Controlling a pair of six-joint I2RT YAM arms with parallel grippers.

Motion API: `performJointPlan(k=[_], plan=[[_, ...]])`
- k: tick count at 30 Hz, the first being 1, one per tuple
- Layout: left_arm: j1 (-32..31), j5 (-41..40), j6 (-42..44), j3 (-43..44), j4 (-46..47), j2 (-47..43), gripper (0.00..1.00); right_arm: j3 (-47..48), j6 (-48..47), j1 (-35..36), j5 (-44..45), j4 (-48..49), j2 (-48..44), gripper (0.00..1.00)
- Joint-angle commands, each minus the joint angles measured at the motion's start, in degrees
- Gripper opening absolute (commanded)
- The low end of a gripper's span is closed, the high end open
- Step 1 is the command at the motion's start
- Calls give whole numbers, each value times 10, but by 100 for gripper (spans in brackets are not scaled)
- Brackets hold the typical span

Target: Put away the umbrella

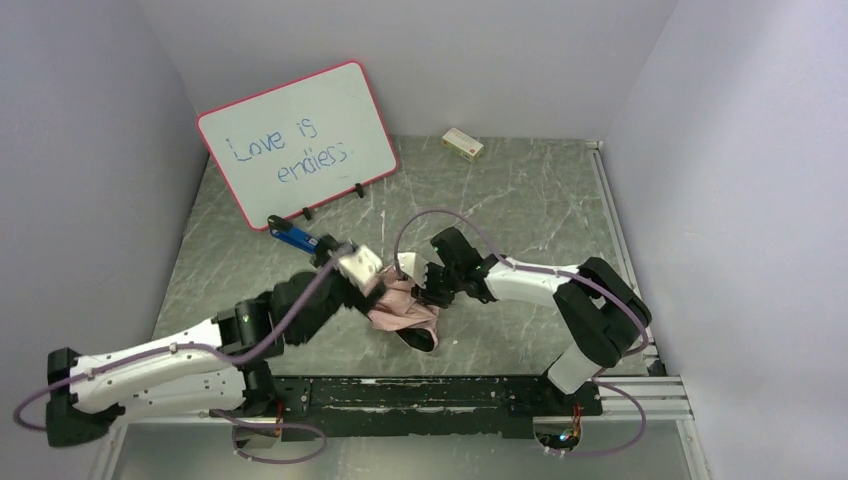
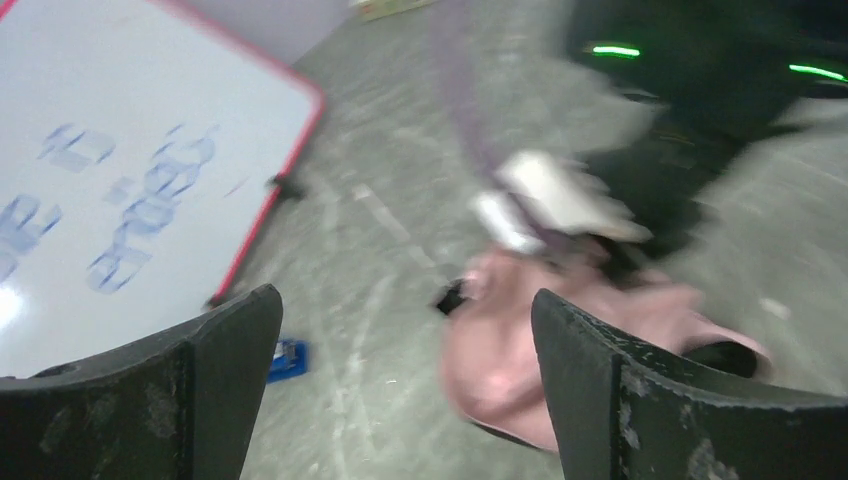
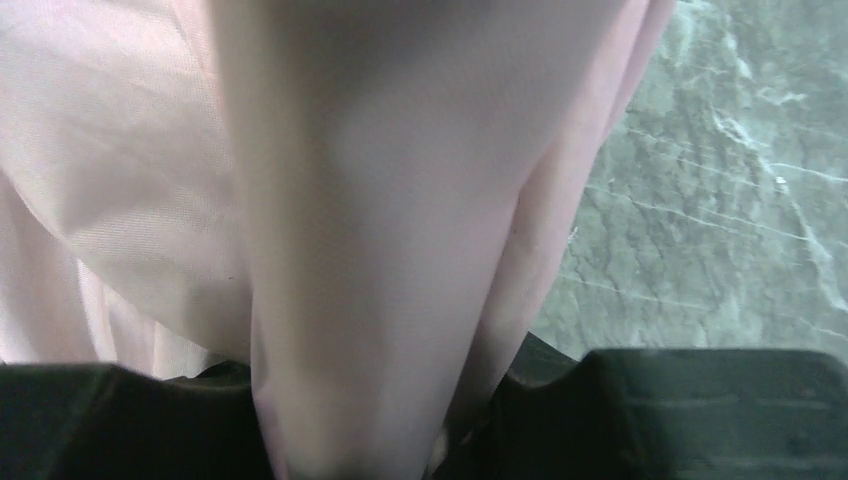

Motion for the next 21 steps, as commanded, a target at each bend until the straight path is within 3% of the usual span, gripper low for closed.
performJointPlan(k=[1,4,8,13,21], plan=[[202,140,-90,37,-51,33,98,-57,-50,13,147,19,-9,15],[332,250,-105,49,-35,62,98,-92,-59,25,165,51,-30,16],[432,362,-125,78,-14,125,98,-131,-69,55,199,93,-53,17],[453,415,-116,108,-7,184,98,-162,-72,91,253,124,-67,17],[453,484,-56,101,-21,205,97,-219,-96,153,347,188,-80,18]])
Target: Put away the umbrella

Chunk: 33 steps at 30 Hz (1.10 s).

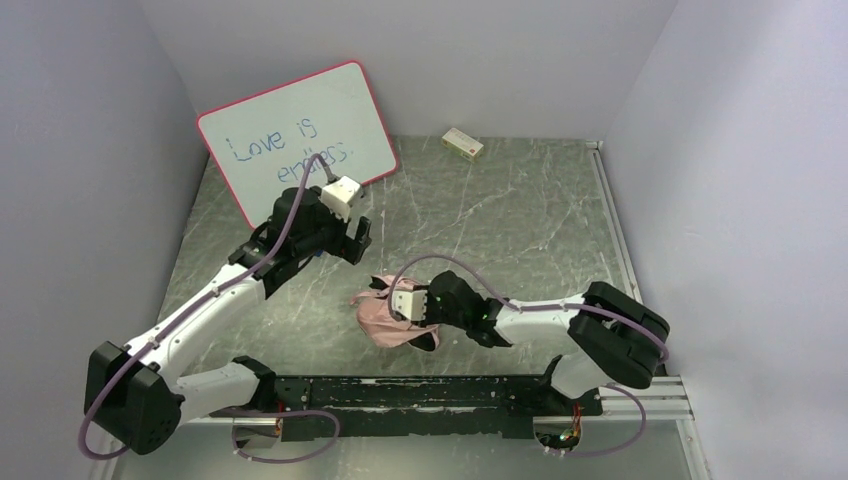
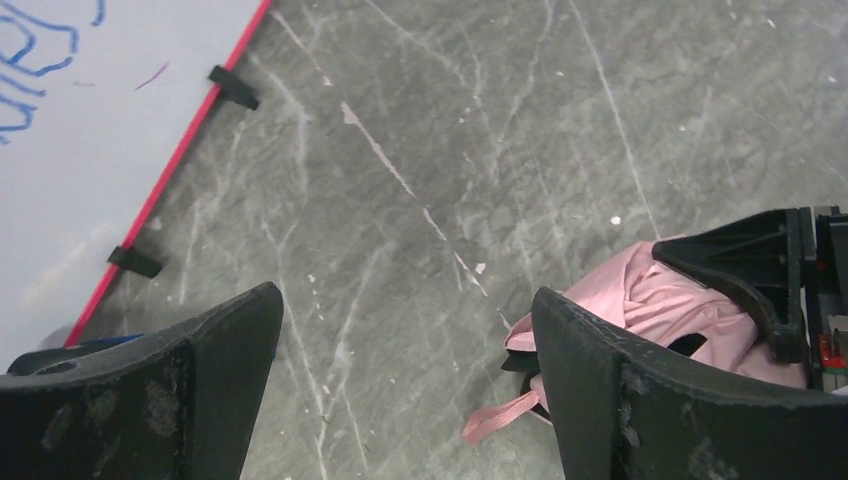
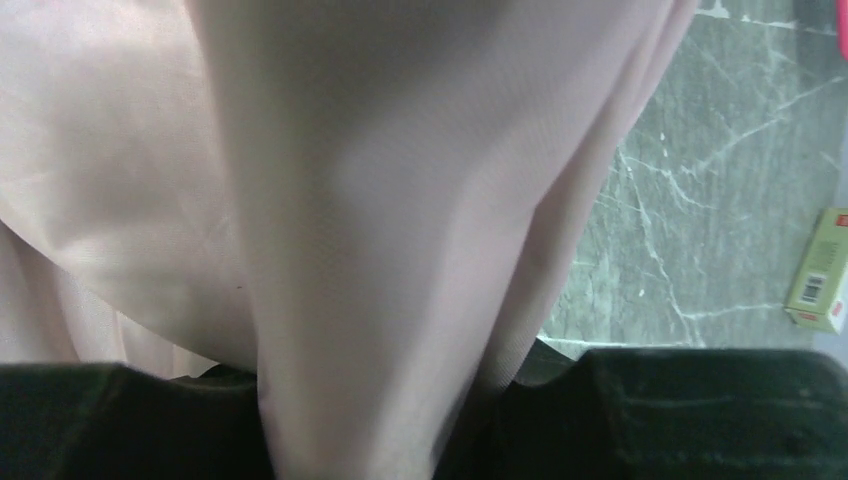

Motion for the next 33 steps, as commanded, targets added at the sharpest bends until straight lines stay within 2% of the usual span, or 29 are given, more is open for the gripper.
performJointPlan(k=[1,10,15,20,23,27,33], plan=[[4,83,31,8,0,7,98,-56,-34,24,109,-28,6,18],[4,255,61,12,-34,55,96,-125,-100,108,212,100,6,16],[4,289,96,14,-44,82,90,-155,-149,146,274,210,31,17],[-3,329,115,-5,-33,87,89,-170,-188,161,313,279,54,17],[-28,328,129,-19,-29,93,90,-176,-207,167,323,315,67,17],[-85,288,158,-17,-50,117,92,-181,-219,177,333,349,79,17],[-115,263,170,1,-68,178,93,-185,-214,196,343,365,87,17]])
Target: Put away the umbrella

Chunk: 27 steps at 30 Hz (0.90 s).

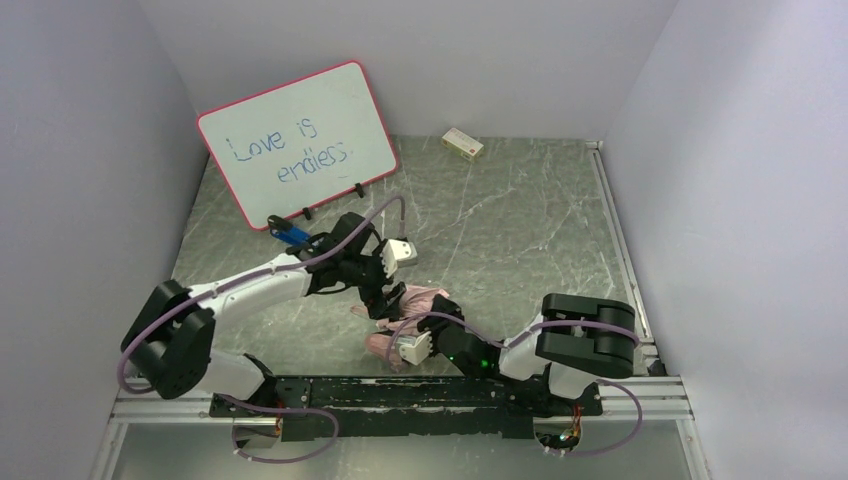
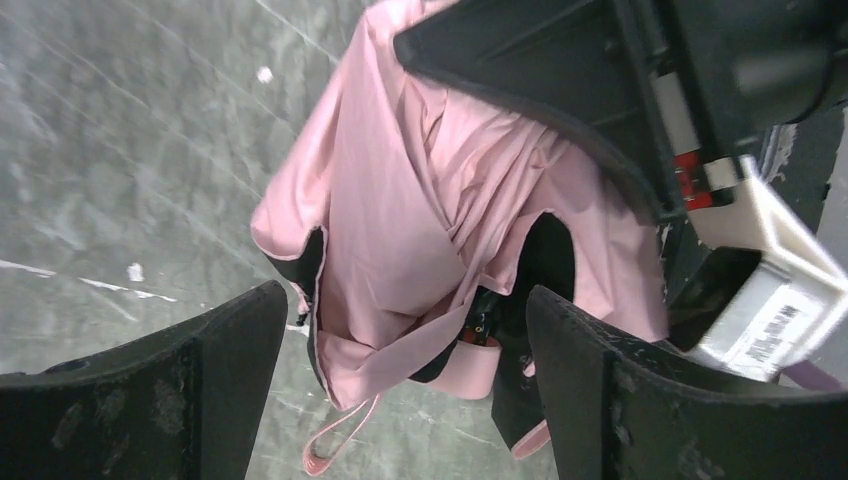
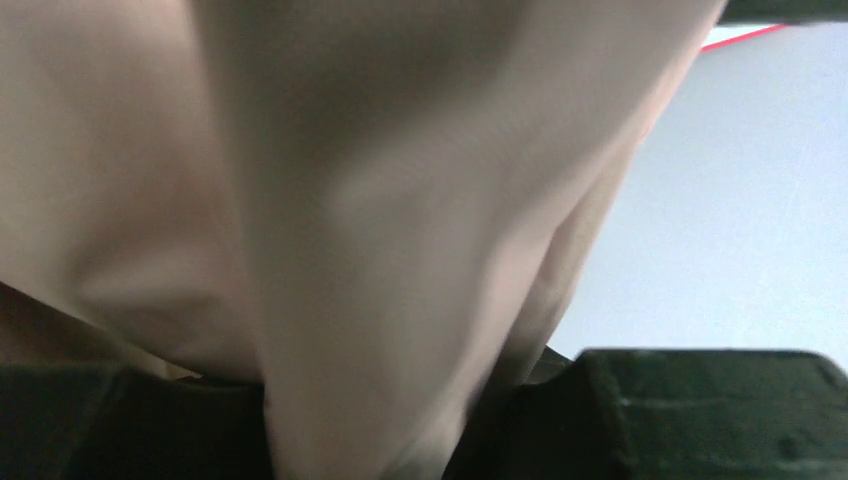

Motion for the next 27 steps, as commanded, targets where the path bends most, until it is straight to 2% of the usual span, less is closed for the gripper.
performJointPlan(k=[1,16,18,21,27], plan=[[-10,-20,29,18,-20,35,93,-18,-8,12,29,-3,11,17],[-33,-4,36,21,-1,105,94,-9,0,26,20,21,24,16],[-39,-4,38,27,-3,128,92,-5,4,27,20,30,30,16],[-50,-1,48,36,-11,154,84,0,7,30,18,42,38,16],[-77,-14,46,53,-15,182,77,8,19,41,10,62,51,16]])
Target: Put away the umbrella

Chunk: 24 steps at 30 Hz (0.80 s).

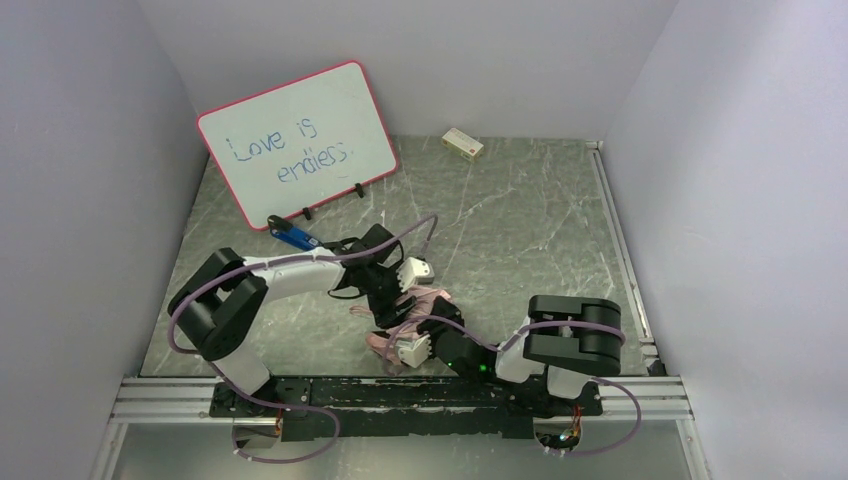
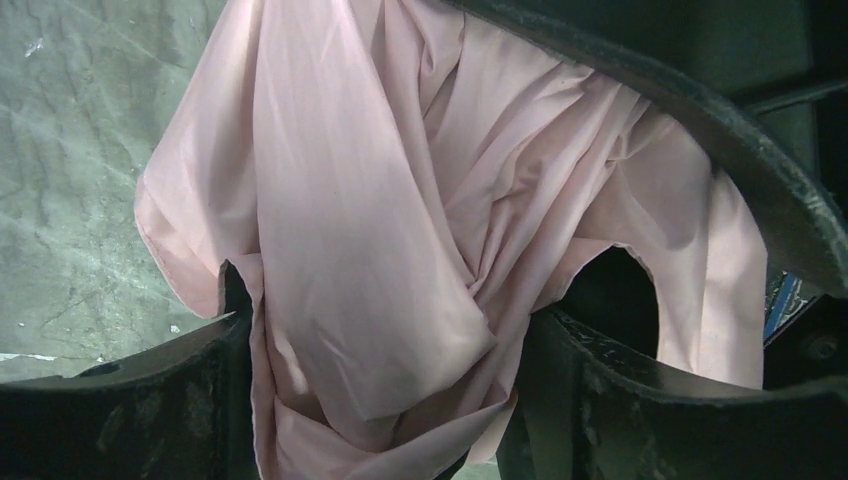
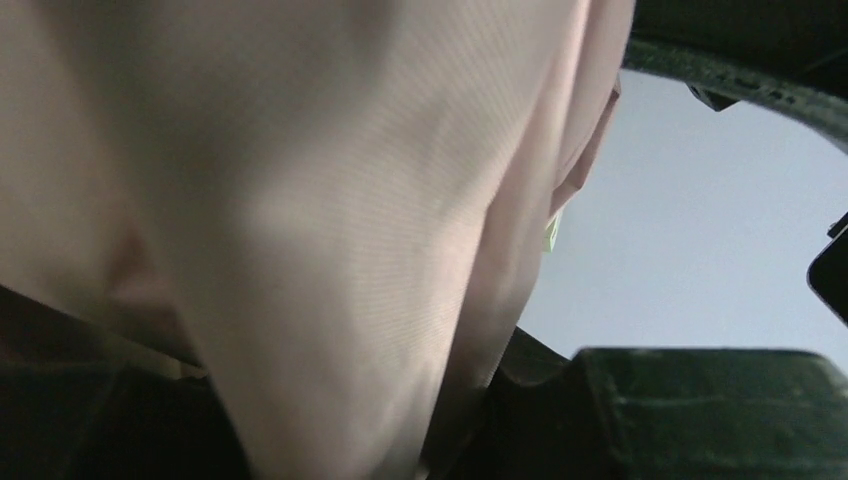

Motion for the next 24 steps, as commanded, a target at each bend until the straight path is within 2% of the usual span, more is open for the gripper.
performJointPlan(k=[1,5,6,11,13,15,18,22,24], plan=[[-36,8,10,21,18,30,77,10,21,17,-29,26,15,16],[-56,4,10,26,34,35,71,13,29,24,-25,40,20,16],[-58,2,11,27,35,38,67,13,31,24,-25,41,19,16],[-70,-13,38,45,1,58,31,12,42,29,-25,30,-2,18],[-74,-33,44,51,-13,65,17,14,49,28,-32,12,-21,23],[-75,-45,50,56,-27,70,10,19,57,29,-38,-22,-43,35],[-75,-63,54,56,-34,69,7,26,79,31,-50,-83,-90,52],[-76,-90,54,50,-24,57,5,41,133,33,-73,-205,-177,64],[-76,-103,55,47,-19,49,5,48,159,34,-92,-285,-241,66]])
